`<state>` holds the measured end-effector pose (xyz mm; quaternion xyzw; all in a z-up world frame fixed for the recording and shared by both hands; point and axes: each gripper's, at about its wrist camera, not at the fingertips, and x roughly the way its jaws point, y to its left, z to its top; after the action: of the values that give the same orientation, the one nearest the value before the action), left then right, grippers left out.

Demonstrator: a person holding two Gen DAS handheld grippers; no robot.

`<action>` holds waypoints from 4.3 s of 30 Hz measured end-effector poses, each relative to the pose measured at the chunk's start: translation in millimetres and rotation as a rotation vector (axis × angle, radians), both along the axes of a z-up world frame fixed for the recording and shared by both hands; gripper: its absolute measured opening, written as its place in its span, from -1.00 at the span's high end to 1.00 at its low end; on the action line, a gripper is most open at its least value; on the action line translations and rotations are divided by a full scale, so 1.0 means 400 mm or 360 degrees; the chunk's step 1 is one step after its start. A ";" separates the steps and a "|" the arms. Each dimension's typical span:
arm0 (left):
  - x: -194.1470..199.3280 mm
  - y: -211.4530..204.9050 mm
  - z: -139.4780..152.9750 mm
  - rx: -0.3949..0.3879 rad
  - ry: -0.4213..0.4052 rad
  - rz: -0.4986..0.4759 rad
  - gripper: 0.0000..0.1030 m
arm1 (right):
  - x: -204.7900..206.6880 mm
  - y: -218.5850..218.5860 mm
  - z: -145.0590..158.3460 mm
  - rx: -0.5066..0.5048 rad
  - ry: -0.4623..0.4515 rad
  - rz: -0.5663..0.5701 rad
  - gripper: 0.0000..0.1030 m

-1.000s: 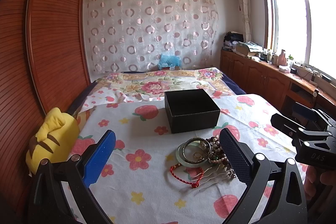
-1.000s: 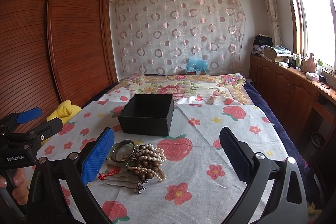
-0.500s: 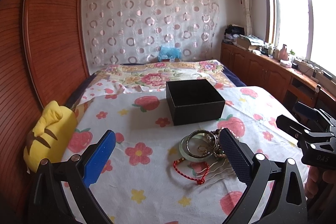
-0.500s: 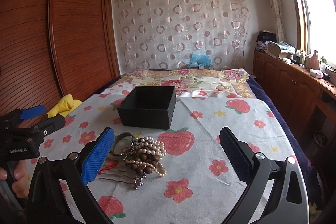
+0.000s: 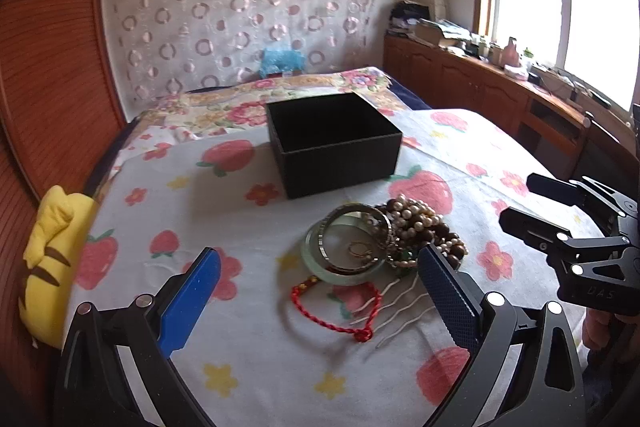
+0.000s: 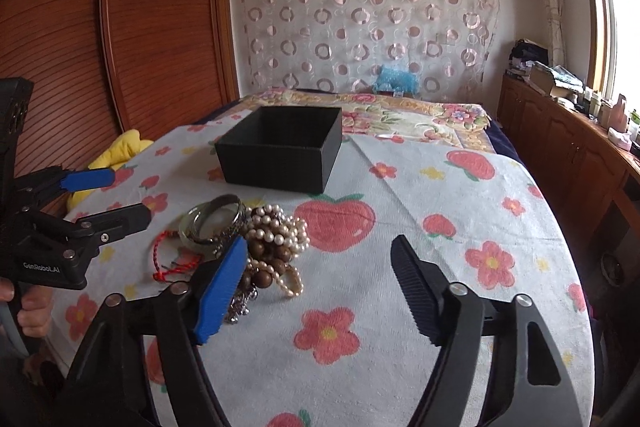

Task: Organize jewelry
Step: 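Grasp the silver bangle with the left tool while the right tool grasps the pearl necklace, then carry the bangle and pearls into the black box and open both tools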

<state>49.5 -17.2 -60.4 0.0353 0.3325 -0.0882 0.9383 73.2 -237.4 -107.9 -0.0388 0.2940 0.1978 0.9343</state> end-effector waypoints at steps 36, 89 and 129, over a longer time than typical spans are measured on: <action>0.113 -0.062 -0.019 -0.0229 0.0194 -0.0245 0.95 | 0.017 0.008 -0.056 -0.0065 0.0169 0.0183 -0.03; 0.121 -0.044 0.004 -0.0260 0.0152 -0.0274 0.91 | 0.076 0.019 0.054 -0.0088 0.0077 0.0278 0.90; 0.237 -0.007 0.119 -0.0205 0.0012 -0.0233 0.90 | 0.268 0.086 0.496 -0.0077 -0.0367 0.0234 0.90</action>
<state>144.3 -20.0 -12.8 -0.0013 0.3262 -0.1778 0.9284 180.5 -203.0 90.6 -0.1053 0.1858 0.2528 0.9437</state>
